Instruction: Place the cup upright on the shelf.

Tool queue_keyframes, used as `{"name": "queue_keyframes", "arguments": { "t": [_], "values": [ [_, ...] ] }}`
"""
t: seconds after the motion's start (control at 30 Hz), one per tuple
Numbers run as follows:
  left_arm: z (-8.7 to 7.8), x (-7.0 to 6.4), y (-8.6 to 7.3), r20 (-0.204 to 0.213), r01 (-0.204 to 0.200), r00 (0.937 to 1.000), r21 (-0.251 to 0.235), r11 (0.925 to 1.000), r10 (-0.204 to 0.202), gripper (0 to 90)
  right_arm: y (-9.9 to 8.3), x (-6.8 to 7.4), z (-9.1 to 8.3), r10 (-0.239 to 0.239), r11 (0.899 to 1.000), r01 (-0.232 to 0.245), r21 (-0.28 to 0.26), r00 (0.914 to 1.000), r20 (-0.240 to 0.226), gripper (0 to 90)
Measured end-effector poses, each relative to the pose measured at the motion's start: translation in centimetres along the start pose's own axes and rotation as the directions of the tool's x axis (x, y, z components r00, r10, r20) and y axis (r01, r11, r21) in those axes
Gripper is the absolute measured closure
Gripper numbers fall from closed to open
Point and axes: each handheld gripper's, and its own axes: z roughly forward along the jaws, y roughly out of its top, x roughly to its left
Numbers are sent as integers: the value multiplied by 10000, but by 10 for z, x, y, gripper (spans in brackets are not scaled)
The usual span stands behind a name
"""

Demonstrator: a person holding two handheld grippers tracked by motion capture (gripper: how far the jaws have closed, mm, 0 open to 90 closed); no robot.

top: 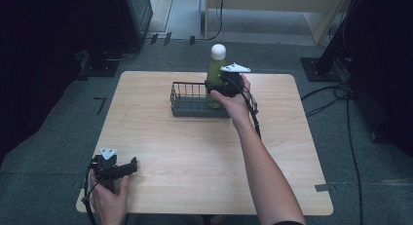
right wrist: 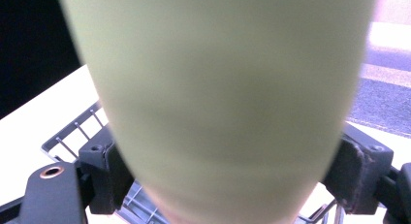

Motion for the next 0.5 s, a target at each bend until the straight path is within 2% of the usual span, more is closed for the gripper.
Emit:
{"name": "queue_keyframes", "arguments": {
  "t": [0.13,0.23,0.5],
  "values": [
    [0,0,0,-1,-3,10000,0,10000,3,1,0,-3,-2,22,10000,-22,3,10000,-69,180],
    [0,0,0,0,-3,10000,0,10000,3,1,0,-2,-3,-186,9998,186,-16,9998,-39,186],
    [0,0,0,-1,-1,10000,0,10000,1,1,0,-2,-3,-175,9998,175,-8,9998,-12,184]
  ]
}}
